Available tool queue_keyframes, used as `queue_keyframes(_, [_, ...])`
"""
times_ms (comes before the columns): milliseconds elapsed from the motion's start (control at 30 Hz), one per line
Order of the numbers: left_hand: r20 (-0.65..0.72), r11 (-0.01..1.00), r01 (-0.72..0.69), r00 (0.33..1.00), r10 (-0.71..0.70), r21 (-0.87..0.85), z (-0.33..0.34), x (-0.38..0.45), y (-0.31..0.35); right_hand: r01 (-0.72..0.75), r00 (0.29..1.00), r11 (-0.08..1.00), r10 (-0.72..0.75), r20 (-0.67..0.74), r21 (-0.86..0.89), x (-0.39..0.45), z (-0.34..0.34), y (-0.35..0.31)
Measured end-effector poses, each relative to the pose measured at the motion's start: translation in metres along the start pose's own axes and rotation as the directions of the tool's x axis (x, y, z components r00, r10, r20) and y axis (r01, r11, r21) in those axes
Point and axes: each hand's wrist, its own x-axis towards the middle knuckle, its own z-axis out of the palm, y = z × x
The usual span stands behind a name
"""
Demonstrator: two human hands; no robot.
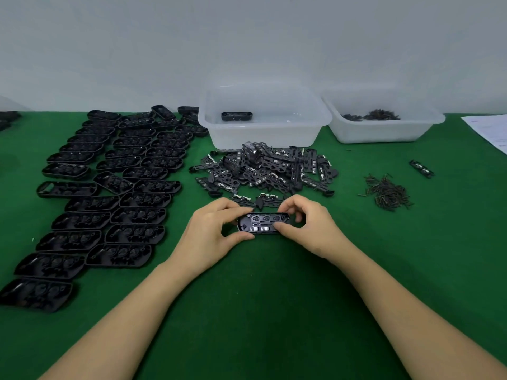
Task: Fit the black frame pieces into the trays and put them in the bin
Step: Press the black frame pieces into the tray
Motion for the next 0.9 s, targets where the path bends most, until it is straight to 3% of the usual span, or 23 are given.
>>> queue_keyframes(267, [-0.002,1.0,-0.026,1.0,0.026,0.009,-0.001,0.001,0.002,-0.088,0.994,0.993,0.082,0.071,0.073,0.005,-0.005,-0.003])
queue_keyframes(533, [0.031,1.0,-0.006,0.999,0.006,0.02,-0.004,0.002,0.006,-0.139,0.99,0.988,0.138,0.018,0.063,0.009,0.004,-0.001])
queue_keyframes(633, [0.028,1.0,0.012,1.0,-0.012,0.017,-0.004,0.002,0.006,-0.034,0.999,0.999,0.034,0.0,0.038,0.002,0.003,0.0])
queue_keyframes(767, [0.041,1.0,0.024,0.999,-0.024,0.01,-0.004,0.002,0.004,0.18,0.983,0.966,-0.182,0.008,-0.188,-0.009,0.002,0.004])
queue_keyframes(900, [0.045,0.999,0.026,0.999,-0.025,-0.019,-0.005,0.002,0.002,0.28,0.946,0.877,-0.321,-0.044,-0.391,-0.008,0.005,0.003])
